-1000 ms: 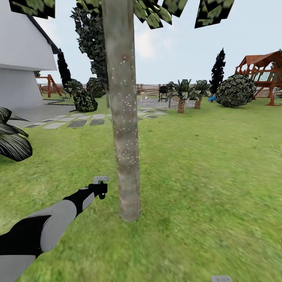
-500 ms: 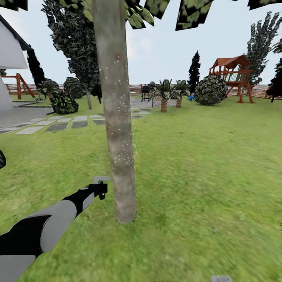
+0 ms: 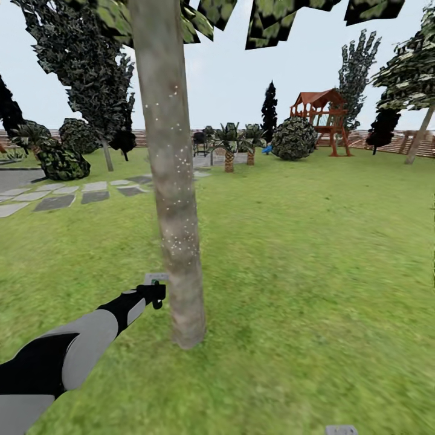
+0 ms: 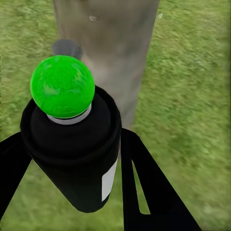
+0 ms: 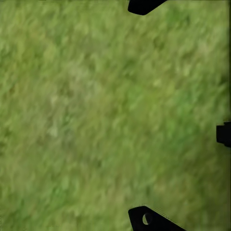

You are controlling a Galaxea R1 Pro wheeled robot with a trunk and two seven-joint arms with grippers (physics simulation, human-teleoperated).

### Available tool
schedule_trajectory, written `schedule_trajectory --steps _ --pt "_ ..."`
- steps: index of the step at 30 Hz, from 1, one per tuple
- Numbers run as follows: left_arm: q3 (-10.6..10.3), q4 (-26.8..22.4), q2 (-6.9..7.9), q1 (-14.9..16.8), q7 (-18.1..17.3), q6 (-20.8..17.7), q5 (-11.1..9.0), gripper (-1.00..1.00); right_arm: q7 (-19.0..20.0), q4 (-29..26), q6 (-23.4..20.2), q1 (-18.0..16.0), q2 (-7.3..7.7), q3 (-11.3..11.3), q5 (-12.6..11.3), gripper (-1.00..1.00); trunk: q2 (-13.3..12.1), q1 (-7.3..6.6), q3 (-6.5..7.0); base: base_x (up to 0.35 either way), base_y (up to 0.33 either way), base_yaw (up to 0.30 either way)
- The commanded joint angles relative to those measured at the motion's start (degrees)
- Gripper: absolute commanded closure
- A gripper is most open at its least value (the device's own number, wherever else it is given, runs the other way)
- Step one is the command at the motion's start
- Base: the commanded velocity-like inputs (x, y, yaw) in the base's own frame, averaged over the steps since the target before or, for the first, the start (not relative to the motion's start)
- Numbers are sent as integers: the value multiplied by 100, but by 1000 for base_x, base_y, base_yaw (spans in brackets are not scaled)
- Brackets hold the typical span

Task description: In the garden, pick up the pesticide atomizer on the floor and spray pesticide onto both trees until each tree trunk is fully covered.

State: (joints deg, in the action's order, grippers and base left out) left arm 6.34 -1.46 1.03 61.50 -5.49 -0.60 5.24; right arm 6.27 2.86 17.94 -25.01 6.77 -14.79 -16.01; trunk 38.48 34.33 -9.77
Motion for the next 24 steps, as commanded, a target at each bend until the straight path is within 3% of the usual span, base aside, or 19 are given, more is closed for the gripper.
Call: schedule_trajectory --steps 1,7,24 --pt "43 -4 2 3 -22 -8 65 100 41 29 43 -13 -1 -33 -61 -100 8 1 -9 -14 350 -45" --pt "43 -4 2 2 -22 -10 65 100 41 27 43 -13 -1 -33 -60 -100 8 1 -9 -110 350 -130" --pt "39 -4 2 2 -22 -10 65 100 58 28 36 -13 -1 -33 -60 -100 8 1 -10 -175 339 -296"
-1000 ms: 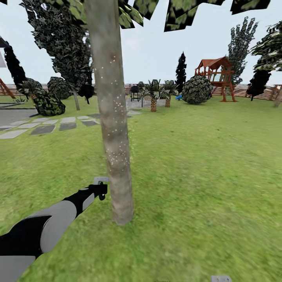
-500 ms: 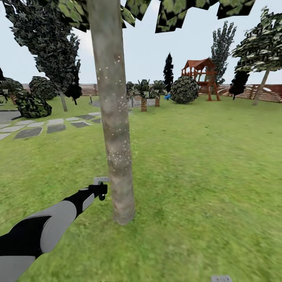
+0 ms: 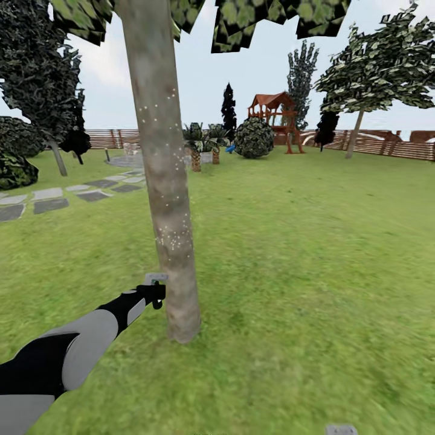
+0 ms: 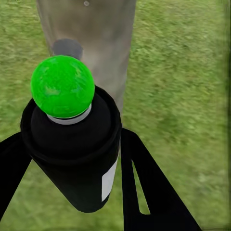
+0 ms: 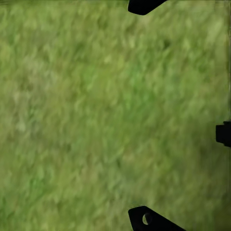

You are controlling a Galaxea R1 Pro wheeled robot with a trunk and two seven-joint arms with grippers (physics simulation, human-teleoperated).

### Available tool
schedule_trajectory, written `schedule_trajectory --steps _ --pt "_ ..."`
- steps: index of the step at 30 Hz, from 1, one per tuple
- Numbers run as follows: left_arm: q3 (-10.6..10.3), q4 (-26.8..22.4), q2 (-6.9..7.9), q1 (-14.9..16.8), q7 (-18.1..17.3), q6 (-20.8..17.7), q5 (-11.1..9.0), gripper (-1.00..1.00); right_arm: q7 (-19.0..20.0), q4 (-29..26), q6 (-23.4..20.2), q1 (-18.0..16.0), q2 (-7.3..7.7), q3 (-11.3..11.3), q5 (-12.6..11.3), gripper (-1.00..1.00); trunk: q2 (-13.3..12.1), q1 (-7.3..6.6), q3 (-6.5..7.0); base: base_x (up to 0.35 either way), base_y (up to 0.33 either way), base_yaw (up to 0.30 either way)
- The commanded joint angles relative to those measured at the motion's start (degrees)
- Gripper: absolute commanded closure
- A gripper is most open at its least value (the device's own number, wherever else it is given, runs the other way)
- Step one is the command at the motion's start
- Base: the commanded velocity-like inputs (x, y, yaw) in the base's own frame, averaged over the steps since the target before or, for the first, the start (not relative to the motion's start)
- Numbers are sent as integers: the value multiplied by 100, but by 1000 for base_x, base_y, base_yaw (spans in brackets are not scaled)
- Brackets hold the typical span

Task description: In the garden, pick up the pesticide atomizer on the floor and spray pesticide onto both trees until each tree trunk is fully covered.

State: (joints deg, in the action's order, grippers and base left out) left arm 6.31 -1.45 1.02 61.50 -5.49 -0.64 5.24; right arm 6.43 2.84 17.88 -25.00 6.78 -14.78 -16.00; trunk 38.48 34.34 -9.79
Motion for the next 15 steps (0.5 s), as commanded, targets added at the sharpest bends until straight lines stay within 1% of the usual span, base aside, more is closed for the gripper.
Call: schedule_trajectory --steps 1,6,8,13,15 --pt "43 -4 3 2 -22 -6 65 100 41 31 41 -13 -2 -34 -61 -100 8 0 -11 -84 333 -300" --pt "45 -4 3 2 -22 -3 65 100 42 32 40 -13 -3 -34 -61 -100 8 0 -33 -38 340 -292" --pt "46 -4 3 2 -22 -3 65 100 39 29 40 -13 -2 -34 -62 -100 8 0 -43 -2 349 -110" --pt "44 -4 2 2 -22 0 65 100 42 31 40 -13 -2 -34 -61 -100 8 0 -54 0 350 -23" --pt "46 -4 3 2 -22 2 65 100 42 28 40 -13 -2 -34 -61 -100 8 0 -54 0 350 -165"
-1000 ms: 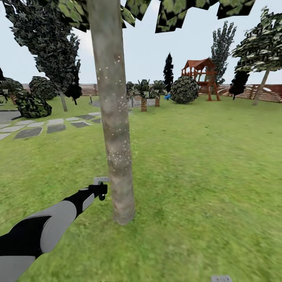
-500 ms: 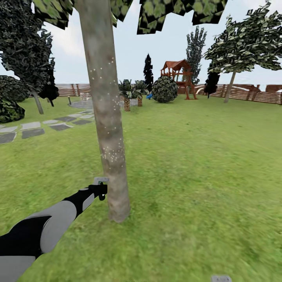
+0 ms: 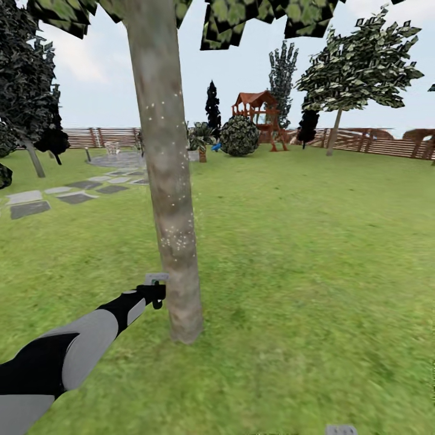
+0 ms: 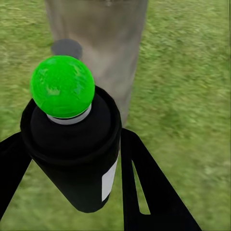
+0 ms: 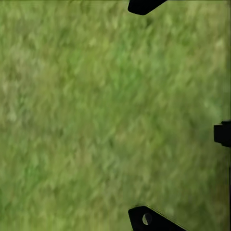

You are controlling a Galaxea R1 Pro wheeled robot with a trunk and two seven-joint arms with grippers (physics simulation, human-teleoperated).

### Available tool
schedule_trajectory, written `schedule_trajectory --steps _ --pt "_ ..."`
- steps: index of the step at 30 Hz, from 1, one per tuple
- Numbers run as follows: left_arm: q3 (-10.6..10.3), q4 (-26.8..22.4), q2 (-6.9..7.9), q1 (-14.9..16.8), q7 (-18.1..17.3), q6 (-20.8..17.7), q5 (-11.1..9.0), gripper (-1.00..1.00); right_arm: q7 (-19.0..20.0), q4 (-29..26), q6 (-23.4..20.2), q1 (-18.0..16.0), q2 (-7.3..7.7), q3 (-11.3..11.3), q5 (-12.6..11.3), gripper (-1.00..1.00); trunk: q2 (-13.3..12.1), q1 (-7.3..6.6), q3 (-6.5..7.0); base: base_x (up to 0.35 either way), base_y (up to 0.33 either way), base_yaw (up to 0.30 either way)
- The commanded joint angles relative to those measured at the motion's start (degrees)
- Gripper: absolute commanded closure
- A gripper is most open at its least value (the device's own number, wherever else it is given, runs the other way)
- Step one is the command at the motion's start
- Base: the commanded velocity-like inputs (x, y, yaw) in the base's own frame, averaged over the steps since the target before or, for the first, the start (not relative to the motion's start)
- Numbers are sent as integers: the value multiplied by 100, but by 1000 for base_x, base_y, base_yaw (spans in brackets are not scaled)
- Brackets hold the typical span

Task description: In the garden, pick up the pesticide atomizer on the floor and spray pesticide onto both trees until each tree trunk is fully covered.

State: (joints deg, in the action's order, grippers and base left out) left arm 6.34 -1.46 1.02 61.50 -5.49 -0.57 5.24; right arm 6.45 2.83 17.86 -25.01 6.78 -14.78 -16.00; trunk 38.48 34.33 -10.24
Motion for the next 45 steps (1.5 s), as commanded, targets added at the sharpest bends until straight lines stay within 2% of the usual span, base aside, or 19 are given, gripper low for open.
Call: schedule_trajectory --steps 1,23,29,38,45 --pt "43 -4 1 3 -22 -5 65 100 41 32 42 -13 -6 -34 -61 -100 8 1 -9 0 350 -253" --pt "42 -4 -5 3 -22 -5 65 100 46 33 42 -13 -2 -34 -61 -100 8 1 -12 -64 350 -265" --pt "39 -4 -5 3 -22 -4 65 100 43 31 42 -13 -3 -34 -61 -100 8 1 -12 -96 350 -91" --pt "43 -4 -5 3 -22 -3 65 100 49 31 42 -13 -2 -34 -63 -100 8 1 -12 -96 349 -262" --pt "42 -4 -5 3 -22 4 65 100 50 30 42 -13 -2 -34 -61 -100 8 1 -12 -77 263 -35"
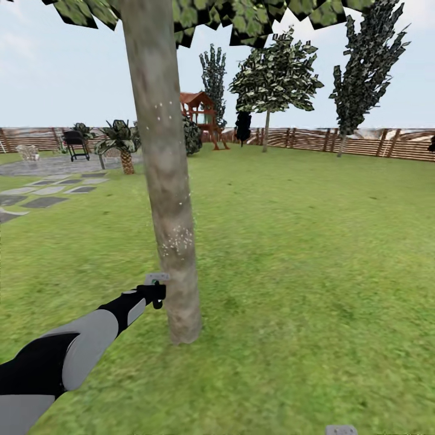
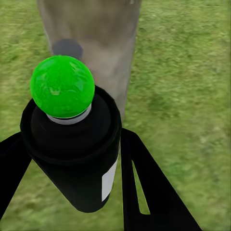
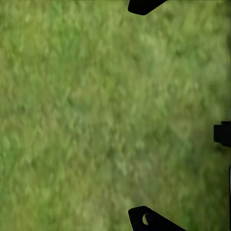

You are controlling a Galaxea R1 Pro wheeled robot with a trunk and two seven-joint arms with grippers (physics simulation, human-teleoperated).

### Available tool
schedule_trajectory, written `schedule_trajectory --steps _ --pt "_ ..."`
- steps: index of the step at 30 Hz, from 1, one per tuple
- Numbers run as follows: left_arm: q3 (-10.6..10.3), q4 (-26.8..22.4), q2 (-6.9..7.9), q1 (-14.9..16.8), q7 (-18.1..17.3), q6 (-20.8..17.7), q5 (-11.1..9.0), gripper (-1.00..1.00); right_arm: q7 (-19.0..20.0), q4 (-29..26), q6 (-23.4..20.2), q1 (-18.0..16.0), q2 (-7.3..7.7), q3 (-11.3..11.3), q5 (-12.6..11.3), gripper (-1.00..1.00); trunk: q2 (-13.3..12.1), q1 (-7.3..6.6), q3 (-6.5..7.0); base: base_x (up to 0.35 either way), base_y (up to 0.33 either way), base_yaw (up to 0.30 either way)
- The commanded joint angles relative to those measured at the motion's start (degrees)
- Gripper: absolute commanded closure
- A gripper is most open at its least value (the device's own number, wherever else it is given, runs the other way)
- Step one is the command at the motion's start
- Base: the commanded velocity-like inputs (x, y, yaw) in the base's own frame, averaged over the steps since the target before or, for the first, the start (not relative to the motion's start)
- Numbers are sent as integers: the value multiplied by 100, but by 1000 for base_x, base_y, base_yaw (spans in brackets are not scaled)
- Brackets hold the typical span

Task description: In the garden, pick up the pesticide atomizer on the floor and spray pesticide onto both trees until each tree trunk is fully covered.

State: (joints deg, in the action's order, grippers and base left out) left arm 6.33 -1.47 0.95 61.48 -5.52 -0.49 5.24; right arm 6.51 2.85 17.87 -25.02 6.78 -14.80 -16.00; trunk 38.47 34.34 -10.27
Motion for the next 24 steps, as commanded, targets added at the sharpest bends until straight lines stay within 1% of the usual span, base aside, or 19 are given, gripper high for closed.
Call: schedule_trajectory --steps 1,9,11,15,17,18,19,20,21,23,24 --pt "43 -2 1 4 -19 -4 65 100 43 29 41 -11 -1 -31 -61 -100 9 1 -9 -13 46 -2" --pt "38 -2 -26 4 -19 3 63 100 37 28 41 -11 -1 -31 -61 -100 9 1 -9 -3 111 0" --pt "36 -5 -82 4 -19 11 58 100 29 28 45 -11 -1 -26 -61 -100 9 1 -9 0 13 0" --pt "9 -52 -147 4 -15 -24 43 100 26 26 43 -11 6 -23 -61 -100 9 1 -9 0 4 0" --pt "-18 -223 -189 4 -24 -352 38 100 26 27 42 -11 7 -29 -61 -100 9 1 -9 0 0 0" --pt "-18 -412 -199 4 -25 -622 35 100 26 26 41 -11 7 -30 -61 -100 9 1 -9 0 0 0" --pt "-15 -653 -206 4 -26 -914 33 100 26 26 41 -11 8 -30 -61 -100 9 1 -9 0 0 0" --pt "-14 -1068 -212 4 -27 -1350 32 100 26 29 41 -11 8 -31 -61 -100 9 1 -9 0 0 0" --pt "-16 -1430 -215 4 -27 -1705 31 100 26 28 41 -11 8 -31 -61 -100 9 1 -9 0 0 0" --pt "-21 -1919 -217 4 -28 -2173 22 100 26 30 41 -11 8 -31 -61 -100 9 1 -9 0 0 0" --pt "-21 -2177 -218 4 -28 -2413 -20 100 26 30 41 -11 8 -31 -61 -100 9 1 -9 0 0 0"
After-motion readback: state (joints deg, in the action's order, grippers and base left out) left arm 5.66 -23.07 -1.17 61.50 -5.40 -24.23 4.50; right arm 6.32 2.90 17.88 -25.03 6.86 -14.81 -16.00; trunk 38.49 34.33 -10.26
